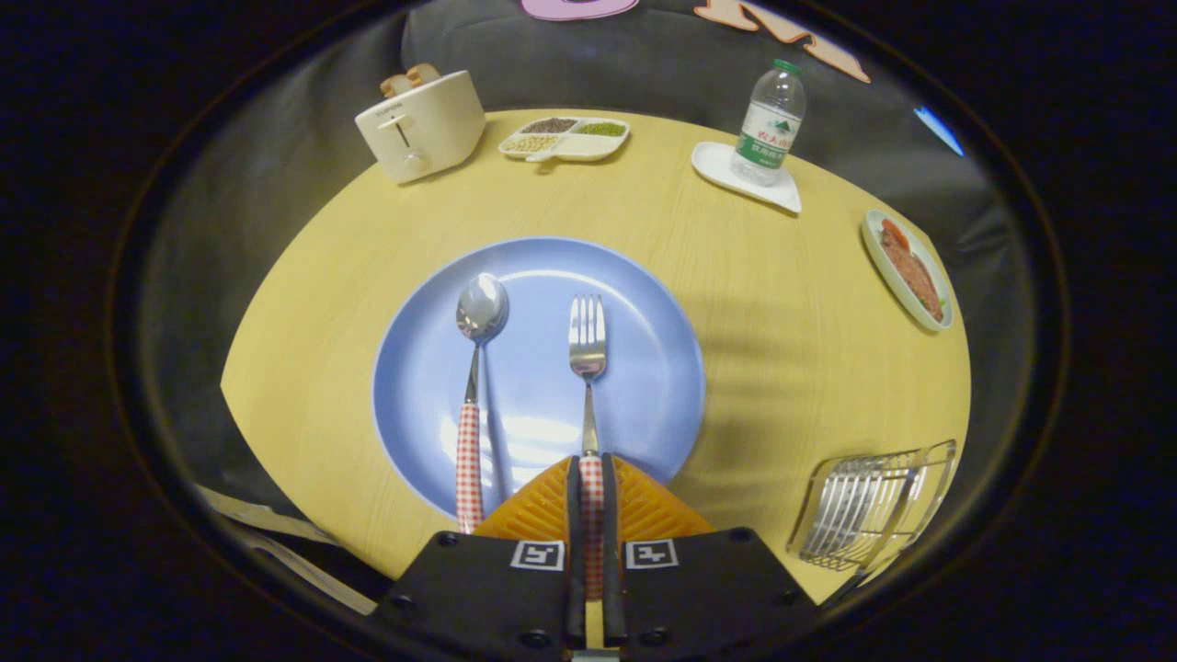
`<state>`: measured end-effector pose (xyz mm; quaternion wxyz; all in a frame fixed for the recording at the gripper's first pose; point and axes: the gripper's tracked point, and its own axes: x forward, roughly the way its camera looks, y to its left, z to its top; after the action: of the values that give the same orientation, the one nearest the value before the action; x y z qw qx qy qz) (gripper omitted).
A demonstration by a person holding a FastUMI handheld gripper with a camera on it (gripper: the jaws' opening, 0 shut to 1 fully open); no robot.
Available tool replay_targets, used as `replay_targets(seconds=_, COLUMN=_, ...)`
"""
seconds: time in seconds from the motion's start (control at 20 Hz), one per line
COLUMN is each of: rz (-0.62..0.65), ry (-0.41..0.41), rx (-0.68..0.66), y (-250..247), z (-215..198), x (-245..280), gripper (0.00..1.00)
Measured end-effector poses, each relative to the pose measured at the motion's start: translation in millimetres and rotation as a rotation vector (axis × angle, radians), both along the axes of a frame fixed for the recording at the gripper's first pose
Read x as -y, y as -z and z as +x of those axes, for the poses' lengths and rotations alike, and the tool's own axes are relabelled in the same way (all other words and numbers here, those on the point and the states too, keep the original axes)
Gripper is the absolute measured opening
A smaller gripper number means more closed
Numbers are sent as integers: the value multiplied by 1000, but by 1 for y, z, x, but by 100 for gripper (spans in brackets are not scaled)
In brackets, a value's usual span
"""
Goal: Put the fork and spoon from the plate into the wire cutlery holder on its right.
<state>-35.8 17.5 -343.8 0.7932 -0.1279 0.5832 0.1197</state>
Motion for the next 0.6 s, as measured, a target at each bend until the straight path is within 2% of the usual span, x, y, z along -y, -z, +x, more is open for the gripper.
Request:
replay_targets(seconds=0.4, rz=2, ry=40, rx=11, y=-70, z=4, x=50, gripper=10)
replay_targets(seconds=0.6, rz=-74, ry=2, rx=10, y=-102, z=2, x=92, gripper=10)
